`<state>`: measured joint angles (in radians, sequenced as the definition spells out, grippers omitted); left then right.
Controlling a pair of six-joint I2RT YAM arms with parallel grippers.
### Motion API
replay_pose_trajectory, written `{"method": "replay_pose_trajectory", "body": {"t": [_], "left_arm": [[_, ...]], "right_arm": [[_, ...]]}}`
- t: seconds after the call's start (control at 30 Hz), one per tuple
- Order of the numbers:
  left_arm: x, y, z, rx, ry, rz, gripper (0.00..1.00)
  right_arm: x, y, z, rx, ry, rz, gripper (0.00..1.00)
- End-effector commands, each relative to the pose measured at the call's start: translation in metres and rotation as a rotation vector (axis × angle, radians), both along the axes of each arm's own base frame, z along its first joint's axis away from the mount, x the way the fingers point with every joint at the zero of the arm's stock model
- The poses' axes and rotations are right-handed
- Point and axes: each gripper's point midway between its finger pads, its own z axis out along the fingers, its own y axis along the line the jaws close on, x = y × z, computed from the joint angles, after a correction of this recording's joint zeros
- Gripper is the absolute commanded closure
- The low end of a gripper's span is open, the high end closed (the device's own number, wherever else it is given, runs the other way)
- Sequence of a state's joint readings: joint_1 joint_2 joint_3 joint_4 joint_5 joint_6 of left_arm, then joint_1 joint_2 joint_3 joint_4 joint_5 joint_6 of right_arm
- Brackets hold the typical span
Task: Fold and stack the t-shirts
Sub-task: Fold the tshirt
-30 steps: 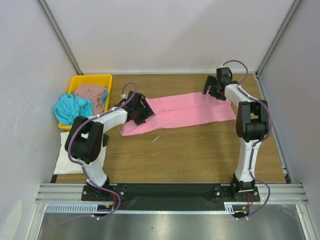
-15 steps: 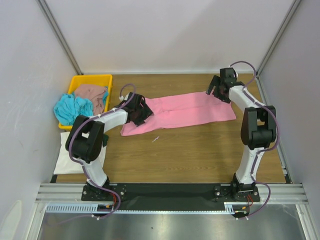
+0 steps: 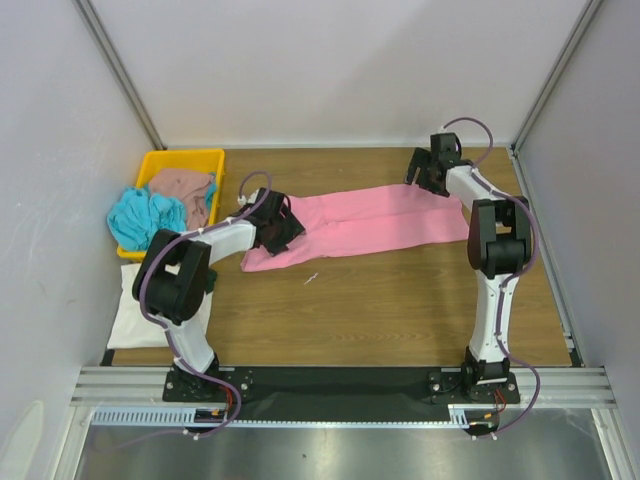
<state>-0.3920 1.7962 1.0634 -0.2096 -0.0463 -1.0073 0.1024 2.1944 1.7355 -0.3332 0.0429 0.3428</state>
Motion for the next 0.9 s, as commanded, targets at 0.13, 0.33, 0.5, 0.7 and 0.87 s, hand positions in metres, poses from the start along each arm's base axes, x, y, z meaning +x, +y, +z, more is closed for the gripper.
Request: {"method": "replay_pose_trajectory", "body": {"t": [0.13, 0.33, 0.5, 0.7, 0.87], "left_arm": [[-0.006, 0.023, -0.014, 0.024, 0.051, 0.076, 0.29], [0.001, 0.033, -0.019, 0.034, 0.058, 0.083, 0.29], [0.012, 0.039, -0.019, 0.027, 0.070, 0.083, 0.29], [0.037, 0.043, -0.016, 0.028, 0.065, 0.056, 0.29], [0.065, 0.029, -0.018, 0.040, 0.098, -0.065, 0.29]], "right_arm": [[-0.010, -0.018, -0.011, -0.045, 0.003, -0.065, 0.12], [-0.035, -0.039, -0.031, -0.068, 0.069, -0.144, 0.14], [-0.062, -0.053, -0.029, -0.060, 0.088, -0.233, 0.14], [-0.126, -0.055, -0.034, -0.016, 0.157, -0.329, 0.14], [-0.179, -0.036, -0.039, -0.005, 0.198, -0.335, 0.14]]}}
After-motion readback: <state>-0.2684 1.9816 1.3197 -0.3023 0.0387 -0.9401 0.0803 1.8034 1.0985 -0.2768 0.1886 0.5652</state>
